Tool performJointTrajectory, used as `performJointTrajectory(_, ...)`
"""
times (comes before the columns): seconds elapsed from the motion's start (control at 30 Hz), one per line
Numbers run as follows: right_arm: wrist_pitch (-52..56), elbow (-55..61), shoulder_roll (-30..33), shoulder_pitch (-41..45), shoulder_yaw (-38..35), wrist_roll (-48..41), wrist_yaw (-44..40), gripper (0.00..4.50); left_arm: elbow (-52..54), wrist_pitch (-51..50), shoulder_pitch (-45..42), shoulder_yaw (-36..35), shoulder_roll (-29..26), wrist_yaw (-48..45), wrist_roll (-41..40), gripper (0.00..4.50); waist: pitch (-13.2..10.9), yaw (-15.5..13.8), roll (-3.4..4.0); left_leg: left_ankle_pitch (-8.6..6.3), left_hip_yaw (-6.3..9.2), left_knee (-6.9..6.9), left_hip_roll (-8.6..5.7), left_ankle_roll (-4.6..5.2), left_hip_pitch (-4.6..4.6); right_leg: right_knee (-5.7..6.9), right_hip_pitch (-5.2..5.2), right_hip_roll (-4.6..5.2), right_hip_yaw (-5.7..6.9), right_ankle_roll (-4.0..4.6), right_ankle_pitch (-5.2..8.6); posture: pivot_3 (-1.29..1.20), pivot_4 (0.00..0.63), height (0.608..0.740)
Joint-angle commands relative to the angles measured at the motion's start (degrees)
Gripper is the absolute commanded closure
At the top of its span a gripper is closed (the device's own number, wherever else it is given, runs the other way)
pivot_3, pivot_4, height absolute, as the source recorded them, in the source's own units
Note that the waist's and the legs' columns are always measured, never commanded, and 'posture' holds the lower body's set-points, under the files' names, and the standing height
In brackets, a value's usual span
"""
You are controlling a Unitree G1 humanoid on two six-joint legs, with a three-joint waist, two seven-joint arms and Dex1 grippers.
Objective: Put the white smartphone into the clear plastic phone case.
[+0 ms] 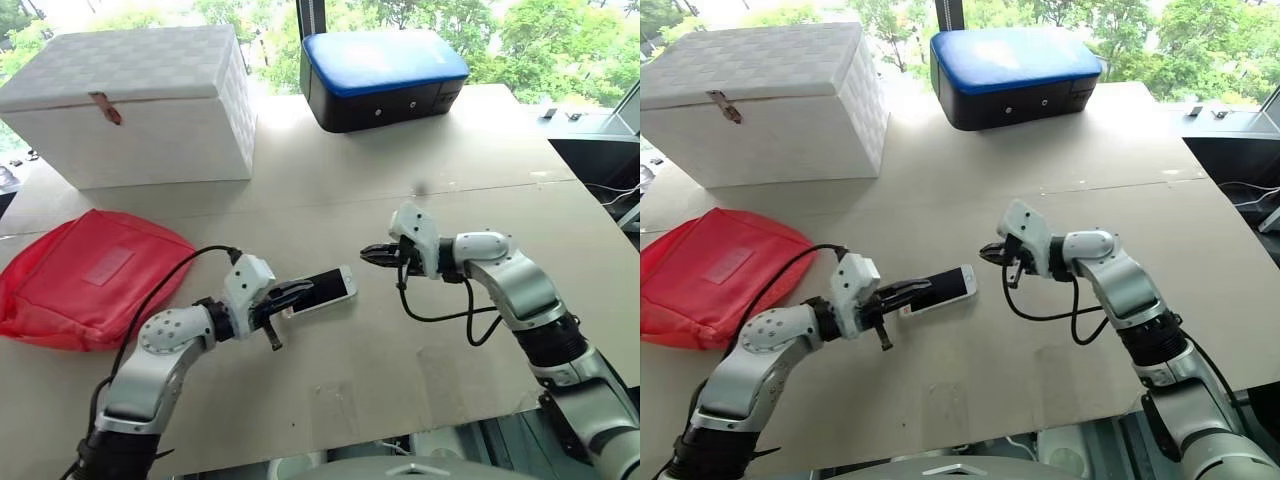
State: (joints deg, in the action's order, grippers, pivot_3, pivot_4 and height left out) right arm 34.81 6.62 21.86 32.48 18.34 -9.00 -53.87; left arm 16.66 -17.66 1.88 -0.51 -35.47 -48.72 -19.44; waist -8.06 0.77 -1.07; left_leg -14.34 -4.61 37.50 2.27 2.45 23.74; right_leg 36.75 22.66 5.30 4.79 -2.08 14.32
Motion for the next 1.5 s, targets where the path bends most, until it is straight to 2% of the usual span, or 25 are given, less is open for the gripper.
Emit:
performJointTrajectory(0.03,0.1,1.3,-0.7,1.4,1.1,0.5,1.6,4.50,-3.3,2.5,-0.6,0.9,0.0,0.1,2.2,4.38,0.0,0.0,-0.01,0.00,0.01,0.00,0.00,0.00,0.01,0.00,0.01,-0.01,0.00,0.00,0.00,0.00,0.150,0.734)
performJointTrajectory(0.37,0.6,-10.6,-4.4,7.8,7.2,3.4,0.8,4.50,-4.6,4.7,1.4,2.3,0.6,0.6,3.2,4.38,0.0,-0.1,-0.04,0.01,0.01,0.04,0.00,0.00,-0.04,0.06,-0.02,0.01,-0.05,0.00,0.00,0.00,0.150,0.734)
performJointTrajectory(0.53,-0.7,-12.9,-1.0,7.8,13.3,6.0,-5.5,4.50,-3.8,4.8,1.8,2.6,1.3,1.6,3.3,4.38,0.1,-0.1,-0.05,0.00,0.00,0.05,-0.02,0.01,-0.05,0.05,-0.05,0.04,-0.06,0.00,-0.01,0.00,0.150,0.734)
performJointTrajectory(0.8,-1.0,-16.2,-2.0,8.0,14.8,6.9,-7.7,4.50,-3.1,4.8,2.6,3.1,2.0,2.5,3.5,4.38,0.2,-0.1,-0.07,0.00,0.00,0.05,0.00,0.01,-0.24,0.08,-0.16,0.04,-0.06,0.00,0.00,0.00,0.150,0.734)
performJointTrajectory(0.97,-1.5,-18.0,-2.6,7.9,15.9,7.8,-8.3,4.50,-3.2,4.8,2.4,3.3,2.0,2.5,3.5,4.38,0.2,0.0,-0.04,-0.18,-0.02,-0.07,0.02,0.27,-1.00,0.03,-0.84,0.08,-0.06,0.02,0.03,0.00,0.150,0.734)
performJointTrajectory(1.5,-0.7,-24.6,-4.8,8.0,17.9,11.7,-8.4,4.50,-2.2,4.0,2.7,3.7,2.1,3.1,3.3,4.38,0.7,0.2,0.44,-0.19,-0.01,-0.11,0.04,0.26,-1.13,0.03,-0.90,0.46,-0.04,0.05,0.03,0.00,0.150,0.734)
